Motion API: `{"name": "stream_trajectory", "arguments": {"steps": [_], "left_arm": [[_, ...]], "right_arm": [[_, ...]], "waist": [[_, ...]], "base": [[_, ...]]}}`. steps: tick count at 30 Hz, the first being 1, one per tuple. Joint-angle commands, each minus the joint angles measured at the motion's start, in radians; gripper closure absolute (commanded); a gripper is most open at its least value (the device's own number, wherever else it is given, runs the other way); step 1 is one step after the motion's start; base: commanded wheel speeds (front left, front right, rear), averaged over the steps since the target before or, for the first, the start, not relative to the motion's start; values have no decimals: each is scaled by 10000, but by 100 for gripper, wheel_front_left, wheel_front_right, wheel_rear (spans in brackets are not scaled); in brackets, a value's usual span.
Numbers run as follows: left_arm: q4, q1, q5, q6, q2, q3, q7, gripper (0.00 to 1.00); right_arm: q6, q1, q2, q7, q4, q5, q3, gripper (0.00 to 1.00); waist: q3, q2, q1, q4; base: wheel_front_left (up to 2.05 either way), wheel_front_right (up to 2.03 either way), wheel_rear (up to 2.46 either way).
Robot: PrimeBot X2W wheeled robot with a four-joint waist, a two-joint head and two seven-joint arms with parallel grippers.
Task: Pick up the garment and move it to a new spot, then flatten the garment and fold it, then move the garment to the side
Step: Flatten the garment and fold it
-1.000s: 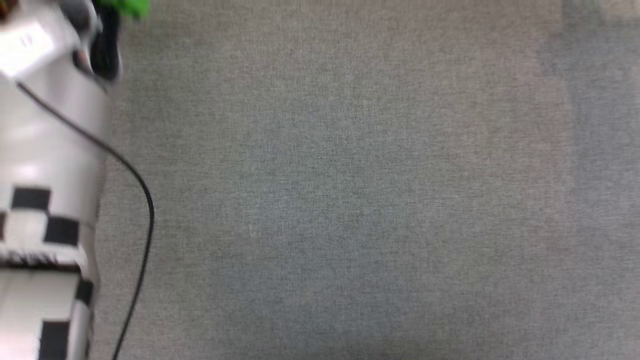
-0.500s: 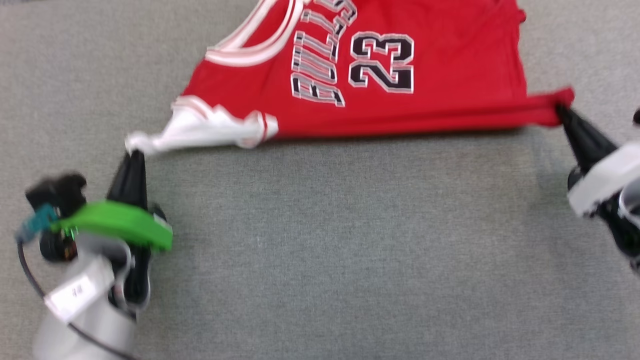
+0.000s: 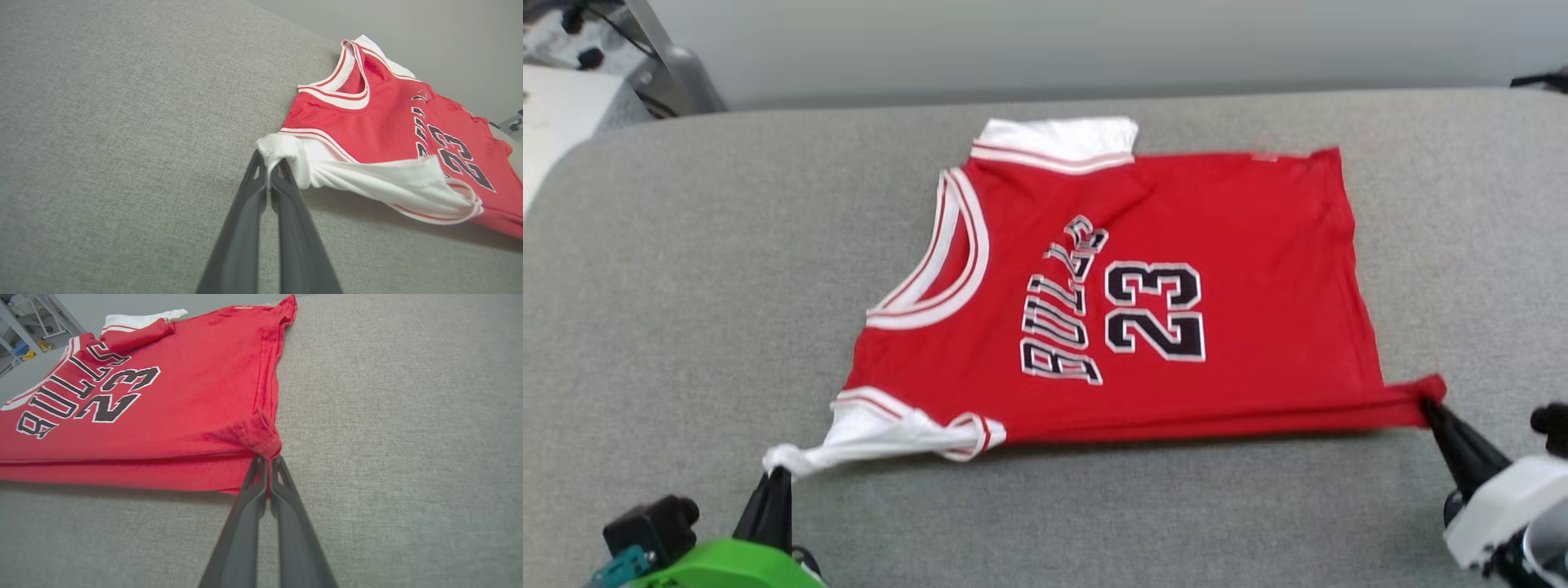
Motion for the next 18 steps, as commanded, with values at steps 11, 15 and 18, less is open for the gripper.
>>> {"name": "stream_trajectory", "arguments": {"steps": [11,15,18], "left_arm": [[-1967,1547,-92,1132,300,45,975,100],[-2025,881,90,1026,418,-156,1123,100],[-1604,-579,352,731,424,-508,1218,100]], "right_arm": [[-96,3267,1655,2256,-2994,-1999,-3184,100],[-96,3341,2268,2935,-3816,-2455,-3717,100],[-96,2653,2524,3408,-4182,-2755,-3740,100]], "waist": [[-855,0,2,183],[-752,0,2,171],[-287,0,2,69]], "base": [[0,0,0],[0,0,0],[0,0,0]]}}
